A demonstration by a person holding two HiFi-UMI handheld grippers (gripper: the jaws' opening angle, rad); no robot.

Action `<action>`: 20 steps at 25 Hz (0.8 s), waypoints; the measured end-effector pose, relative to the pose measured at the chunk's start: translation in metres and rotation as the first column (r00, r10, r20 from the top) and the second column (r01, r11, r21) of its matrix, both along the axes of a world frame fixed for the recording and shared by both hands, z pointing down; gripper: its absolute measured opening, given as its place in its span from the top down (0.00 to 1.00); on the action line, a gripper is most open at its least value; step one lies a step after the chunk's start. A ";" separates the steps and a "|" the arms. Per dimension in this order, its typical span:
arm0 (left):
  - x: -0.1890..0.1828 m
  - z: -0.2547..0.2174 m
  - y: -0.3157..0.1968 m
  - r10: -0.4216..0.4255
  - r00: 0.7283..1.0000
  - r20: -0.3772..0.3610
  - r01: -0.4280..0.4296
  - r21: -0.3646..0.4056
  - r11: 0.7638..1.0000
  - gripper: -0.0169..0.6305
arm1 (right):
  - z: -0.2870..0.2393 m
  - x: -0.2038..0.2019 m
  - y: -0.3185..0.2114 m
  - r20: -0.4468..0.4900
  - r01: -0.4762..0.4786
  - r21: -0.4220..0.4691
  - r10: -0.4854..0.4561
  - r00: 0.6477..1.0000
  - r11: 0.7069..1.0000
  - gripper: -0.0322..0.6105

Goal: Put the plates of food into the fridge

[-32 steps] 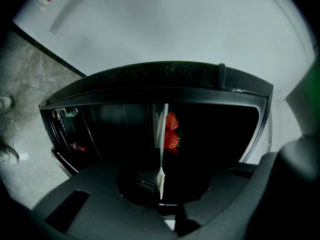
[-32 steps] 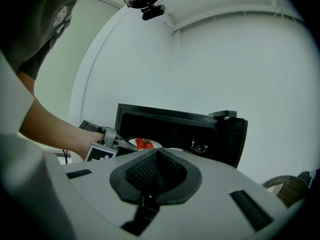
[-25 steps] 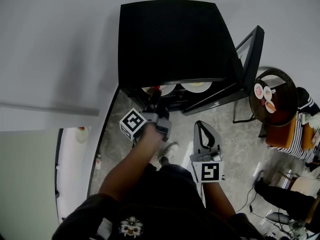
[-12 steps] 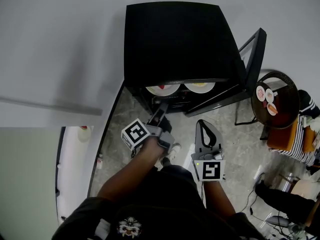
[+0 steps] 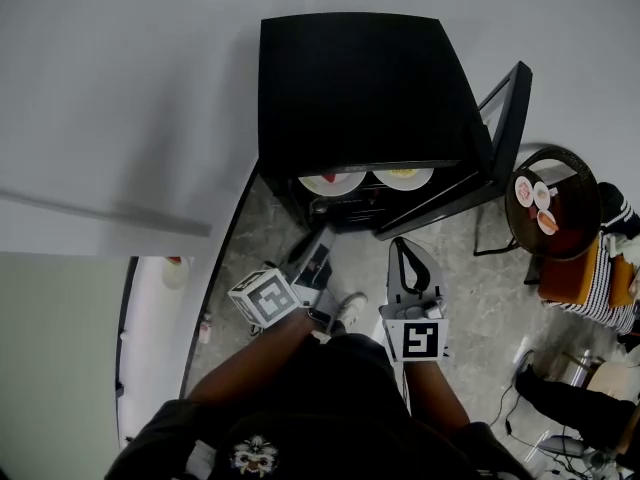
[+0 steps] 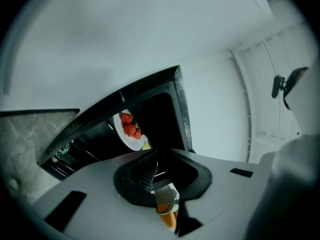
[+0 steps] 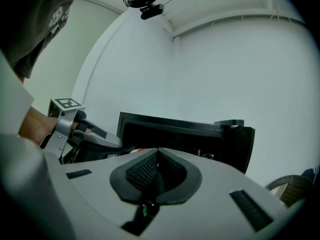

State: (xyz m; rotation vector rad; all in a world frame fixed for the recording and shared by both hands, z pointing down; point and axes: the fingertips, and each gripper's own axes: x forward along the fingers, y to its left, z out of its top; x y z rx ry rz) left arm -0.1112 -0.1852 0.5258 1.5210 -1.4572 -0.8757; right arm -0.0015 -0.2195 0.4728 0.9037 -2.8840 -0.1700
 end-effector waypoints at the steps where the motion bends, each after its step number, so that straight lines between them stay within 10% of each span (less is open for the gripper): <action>1: 0.002 -0.005 0.000 0.011 0.999 0.047 -0.011 0.011 1.000 0.88 | -0.001 0.000 0.000 0.006 -0.003 0.001 0.003 1.000 1.000 0.91; 8: 0.011 -0.039 -0.004 0.077 0.923 0.377 -0.103 0.050 0.993 0.93 | -0.011 -0.002 -0.001 0.051 -0.036 -0.011 0.037 0.998 0.999 0.91; 17: 0.035 -0.083 -0.008 0.090 0.608 0.789 -0.222 0.061 0.973 0.94 | -0.025 0.000 -0.005 0.081 -0.072 -0.021 0.073 0.994 0.997 0.91; 20: 0.038 -0.091 -0.008 0.073 0.546 0.834 -0.226 0.063 0.972 0.94 | -0.029 0.004 -0.009 0.097 -0.095 -0.027 0.097 0.991 0.995 0.91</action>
